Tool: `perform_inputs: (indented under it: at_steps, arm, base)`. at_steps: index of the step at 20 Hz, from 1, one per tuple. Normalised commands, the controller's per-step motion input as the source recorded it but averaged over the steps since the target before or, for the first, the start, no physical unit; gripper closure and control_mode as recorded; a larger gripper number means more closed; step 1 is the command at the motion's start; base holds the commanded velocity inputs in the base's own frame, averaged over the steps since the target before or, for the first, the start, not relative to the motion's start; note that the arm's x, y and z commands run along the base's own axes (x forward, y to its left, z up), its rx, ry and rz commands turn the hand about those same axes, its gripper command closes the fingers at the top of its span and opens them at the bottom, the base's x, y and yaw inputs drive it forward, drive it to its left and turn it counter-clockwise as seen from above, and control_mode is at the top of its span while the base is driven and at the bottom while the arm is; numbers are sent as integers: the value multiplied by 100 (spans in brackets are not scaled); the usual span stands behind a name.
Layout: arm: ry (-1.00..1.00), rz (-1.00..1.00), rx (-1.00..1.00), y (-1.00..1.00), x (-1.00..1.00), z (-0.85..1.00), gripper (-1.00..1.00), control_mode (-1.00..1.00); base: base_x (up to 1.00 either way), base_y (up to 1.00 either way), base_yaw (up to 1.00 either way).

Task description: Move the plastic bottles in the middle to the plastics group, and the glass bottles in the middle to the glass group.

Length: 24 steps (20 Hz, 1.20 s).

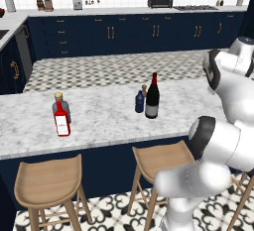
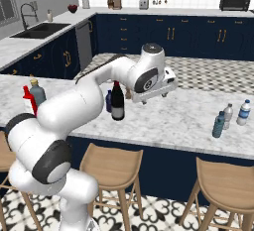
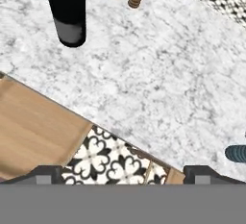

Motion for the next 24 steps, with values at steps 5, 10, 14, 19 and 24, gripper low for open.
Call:
perform_inputs:
  at_steps: [5, 10, 14, 19, 24]
  arm:
    - [-19, 11, 2, 87, 1, 12, -100, -100]
    - [-13, -4, 5, 97, 0, 32, -100, -100]
    - [0, -20, 7, 100, 3, 31, -100, -100]
    - [7, -30, 5, 79, 15, 18, -100, -100]
    - [16, -19, 2, 18, 37, 3, -100, -100]
  base:
    - [0, 0, 0]
    - [0, 0, 0]
    - [0, 0, 0]
    - [0, 0, 0]
    - [0, 0, 0]
